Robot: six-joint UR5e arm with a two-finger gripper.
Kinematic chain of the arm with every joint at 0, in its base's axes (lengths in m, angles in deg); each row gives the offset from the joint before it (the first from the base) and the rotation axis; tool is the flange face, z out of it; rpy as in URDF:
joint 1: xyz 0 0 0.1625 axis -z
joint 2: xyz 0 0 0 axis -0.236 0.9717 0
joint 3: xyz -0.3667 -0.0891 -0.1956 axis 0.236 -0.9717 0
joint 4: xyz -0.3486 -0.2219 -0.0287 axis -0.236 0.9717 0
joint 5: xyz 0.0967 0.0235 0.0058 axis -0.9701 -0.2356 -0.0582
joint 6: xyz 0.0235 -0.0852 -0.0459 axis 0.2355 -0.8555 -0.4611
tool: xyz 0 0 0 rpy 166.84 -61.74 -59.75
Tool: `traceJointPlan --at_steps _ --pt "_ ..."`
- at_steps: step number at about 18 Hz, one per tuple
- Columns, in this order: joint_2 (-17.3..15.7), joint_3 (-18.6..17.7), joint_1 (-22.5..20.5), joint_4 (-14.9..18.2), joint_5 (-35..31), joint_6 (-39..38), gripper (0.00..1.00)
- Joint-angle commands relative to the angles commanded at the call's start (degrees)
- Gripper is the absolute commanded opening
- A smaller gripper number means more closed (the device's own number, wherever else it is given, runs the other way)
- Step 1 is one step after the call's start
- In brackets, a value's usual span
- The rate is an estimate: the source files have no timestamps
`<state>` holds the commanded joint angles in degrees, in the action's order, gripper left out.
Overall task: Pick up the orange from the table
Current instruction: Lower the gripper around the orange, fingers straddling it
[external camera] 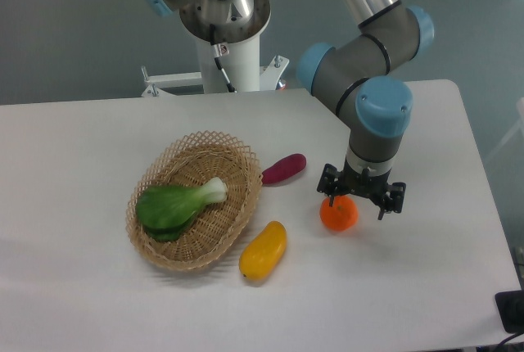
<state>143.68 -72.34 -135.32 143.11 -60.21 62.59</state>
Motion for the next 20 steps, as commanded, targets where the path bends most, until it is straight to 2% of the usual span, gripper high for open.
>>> traceJointPlan --at_steps 2,4,10,15,20 --pt "0.3 -0.3 0.1 0.1 0.5 -0.1 1.0" --pt "0.4 -2.4 0.1 -0.5 0.6 0.0 1.0" --pt "0.5 -2.5 0.1 -0.7 0.6 0.1 1.0" --pt "2.3 -1.1 0.1 -0.9 0.2 0.5 1.0" --pt "2.5 -1.9 0.1 -1.8 0.2 0.6 1.0"
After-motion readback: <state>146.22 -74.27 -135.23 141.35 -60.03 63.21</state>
